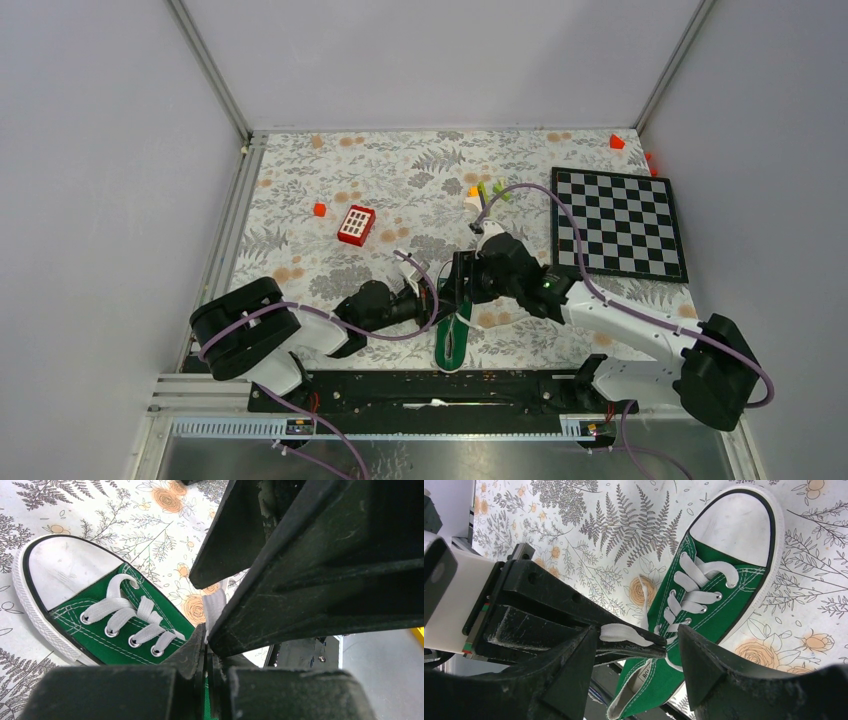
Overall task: Tie the shoes
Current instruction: Wrap the shoelace around the shoelace.
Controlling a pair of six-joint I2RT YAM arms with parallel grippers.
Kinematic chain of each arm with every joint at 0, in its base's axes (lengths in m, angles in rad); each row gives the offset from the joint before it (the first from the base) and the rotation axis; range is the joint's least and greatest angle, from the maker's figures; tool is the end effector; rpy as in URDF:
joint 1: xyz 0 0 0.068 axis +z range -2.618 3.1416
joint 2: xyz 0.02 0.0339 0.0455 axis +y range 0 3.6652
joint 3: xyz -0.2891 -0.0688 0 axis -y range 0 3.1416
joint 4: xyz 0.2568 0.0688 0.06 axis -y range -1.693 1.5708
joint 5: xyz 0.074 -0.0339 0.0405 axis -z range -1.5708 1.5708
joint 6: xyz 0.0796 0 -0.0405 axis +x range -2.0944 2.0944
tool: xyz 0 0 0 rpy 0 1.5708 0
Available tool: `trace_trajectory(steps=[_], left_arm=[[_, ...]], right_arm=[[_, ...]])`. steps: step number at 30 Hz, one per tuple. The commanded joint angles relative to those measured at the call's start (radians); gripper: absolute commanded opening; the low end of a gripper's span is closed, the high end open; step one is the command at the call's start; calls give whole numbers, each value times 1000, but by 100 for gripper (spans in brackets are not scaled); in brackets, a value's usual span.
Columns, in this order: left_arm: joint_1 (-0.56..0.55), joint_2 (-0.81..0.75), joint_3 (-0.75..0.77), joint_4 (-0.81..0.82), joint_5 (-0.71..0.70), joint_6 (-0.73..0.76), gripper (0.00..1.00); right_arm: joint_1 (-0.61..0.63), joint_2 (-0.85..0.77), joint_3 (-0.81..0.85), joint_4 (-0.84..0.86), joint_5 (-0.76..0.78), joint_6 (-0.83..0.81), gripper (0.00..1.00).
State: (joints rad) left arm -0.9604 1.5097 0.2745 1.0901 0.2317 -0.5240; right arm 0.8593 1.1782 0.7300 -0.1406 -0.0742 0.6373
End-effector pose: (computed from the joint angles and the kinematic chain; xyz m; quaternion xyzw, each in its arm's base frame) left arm 0.1532 -0.2509 0.1574 0.2365 0.7173 -0.5035 0.4196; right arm 0.1878 0.2268 0.2382 -0.1150 0.8739 0.3446 0.3230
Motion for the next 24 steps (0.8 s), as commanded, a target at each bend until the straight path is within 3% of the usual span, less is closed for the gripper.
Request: trace_trajectory(steps=[1, 13, 14, 17, 19, 24], left_arm=[[-2, -17, 29, 28, 37, 15, 0], [-2, -31, 27, 15, 23, 22, 0], [-2, -31, 26, 14, 21, 23, 0], [-2, -32, 28, 11, 16, 26, 0], [-1, -34, 29, 10, 13, 26, 0], [-2, -40, 29, 5, 9, 26, 0]], right_arm=[[16, 13, 40, 58, -18, 2, 66], [51, 58, 69, -33, 96, -20, 42], [50, 55, 68, -43, 110, -20, 43], [51, 59, 72, -71, 124, -22, 61], [58, 66, 75, -77, 125, -24, 62], [66, 72, 68, -67, 136, -22, 43]])
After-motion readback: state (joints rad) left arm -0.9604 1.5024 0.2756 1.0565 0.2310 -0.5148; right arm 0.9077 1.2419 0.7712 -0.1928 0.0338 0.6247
